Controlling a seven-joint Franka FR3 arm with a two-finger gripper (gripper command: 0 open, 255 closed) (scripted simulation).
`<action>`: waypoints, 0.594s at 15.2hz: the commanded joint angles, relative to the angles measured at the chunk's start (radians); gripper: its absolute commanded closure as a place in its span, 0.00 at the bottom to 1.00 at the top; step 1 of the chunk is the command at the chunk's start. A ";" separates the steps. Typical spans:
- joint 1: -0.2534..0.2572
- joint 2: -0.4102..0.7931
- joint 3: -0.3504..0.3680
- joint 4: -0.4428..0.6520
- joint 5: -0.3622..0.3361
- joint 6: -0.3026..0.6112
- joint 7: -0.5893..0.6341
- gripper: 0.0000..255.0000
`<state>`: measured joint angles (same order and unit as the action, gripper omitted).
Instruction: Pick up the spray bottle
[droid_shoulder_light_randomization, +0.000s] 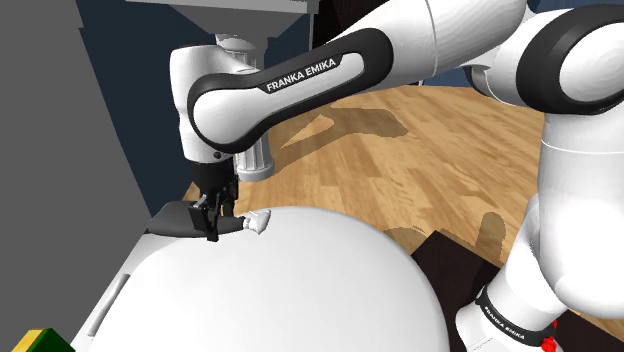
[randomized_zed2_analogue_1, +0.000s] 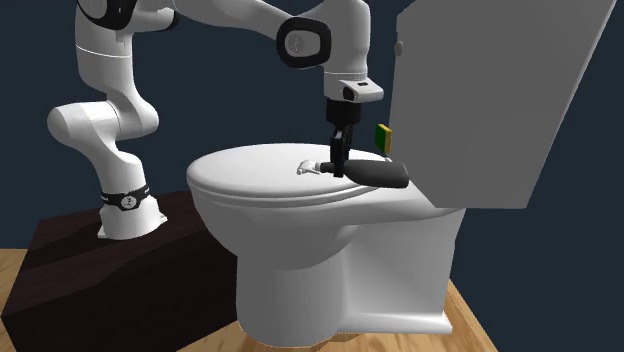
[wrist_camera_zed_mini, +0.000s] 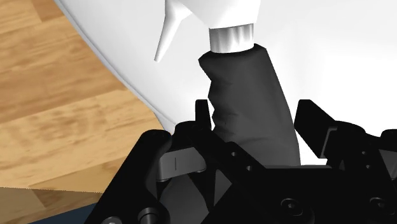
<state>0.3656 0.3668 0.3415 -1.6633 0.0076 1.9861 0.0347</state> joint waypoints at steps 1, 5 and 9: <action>0.000 0.002 0.000 0.000 0.000 0.001 0.000 1.00; 0.001 0.002 0.000 -0.001 0.000 0.002 0.001 1.00; -0.001 -0.009 0.001 0.014 0.003 -0.024 0.000 1.00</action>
<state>0.3648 0.3612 0.3423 -1.6559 0.0095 1.9724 0.0345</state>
